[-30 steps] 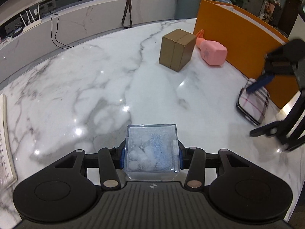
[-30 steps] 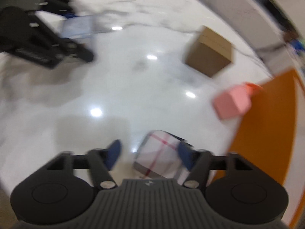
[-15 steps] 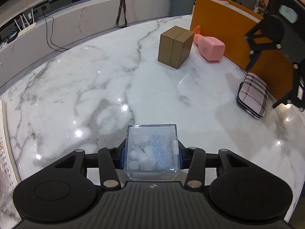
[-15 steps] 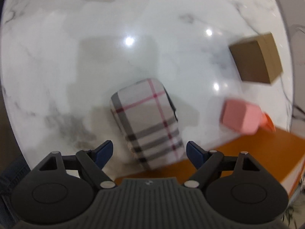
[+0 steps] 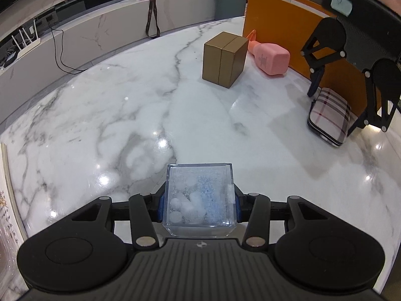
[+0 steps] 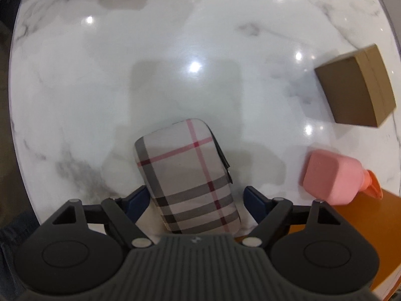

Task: Organize rigid objects
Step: 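Grasp the clear cube with the left tool while the right tool grasps the plaid case, then carry the clear cube and plaid case with both tools over the orange box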

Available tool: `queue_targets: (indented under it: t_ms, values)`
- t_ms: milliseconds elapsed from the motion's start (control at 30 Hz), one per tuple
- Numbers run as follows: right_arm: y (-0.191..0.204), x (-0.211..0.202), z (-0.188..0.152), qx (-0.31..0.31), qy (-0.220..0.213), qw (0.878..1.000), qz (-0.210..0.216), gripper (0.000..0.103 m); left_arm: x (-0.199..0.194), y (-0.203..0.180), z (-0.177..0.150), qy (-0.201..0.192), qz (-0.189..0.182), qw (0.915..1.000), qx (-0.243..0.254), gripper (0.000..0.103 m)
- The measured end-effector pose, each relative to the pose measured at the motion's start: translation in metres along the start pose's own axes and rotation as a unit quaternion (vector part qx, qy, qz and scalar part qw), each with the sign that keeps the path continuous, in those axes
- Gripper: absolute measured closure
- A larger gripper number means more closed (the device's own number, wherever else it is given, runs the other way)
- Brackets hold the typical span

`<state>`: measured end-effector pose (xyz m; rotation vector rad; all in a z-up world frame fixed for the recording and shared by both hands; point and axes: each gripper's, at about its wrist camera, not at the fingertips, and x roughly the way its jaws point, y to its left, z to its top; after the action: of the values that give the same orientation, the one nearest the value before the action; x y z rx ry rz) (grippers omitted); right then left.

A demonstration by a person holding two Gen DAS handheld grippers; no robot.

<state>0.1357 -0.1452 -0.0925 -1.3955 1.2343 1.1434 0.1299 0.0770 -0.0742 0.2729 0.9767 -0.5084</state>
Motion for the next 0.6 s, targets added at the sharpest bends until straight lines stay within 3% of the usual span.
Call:
queue_targets:
  t_ms: [33, 267, 433, 600]
  values:
    - [0.001, -0.004, -0.003, 0.001, -0.012, 1.000, 0.000, 0.035, 0.000, 0.000, 0.000, 0.000, 0.000, 1.0000, -0.001, 0.050]
    - [0.013, -0.014, -0.014, 0.074, -0.053, 0.996, -0.014, 0.036, -0.005, -0.005, -0.003, 0.014, 0.004, 0.9998, -0.011, 0.050]
    - [0.024, -0.019, -0.022, 0.135, -0.069, 0.988, -0.019, 0.036, -0.013, -0.010, -0.010, 0.023, 0.017, 0.9995, -0.014, 0.050]
    - [0.037, -0.028, -0.034, 0.149, -0.072, 0.986, -0.034, 0.036, -0.032, -0.020, -0.007, 0.015, 0.031, 0.9994, -0.009, 0.050]
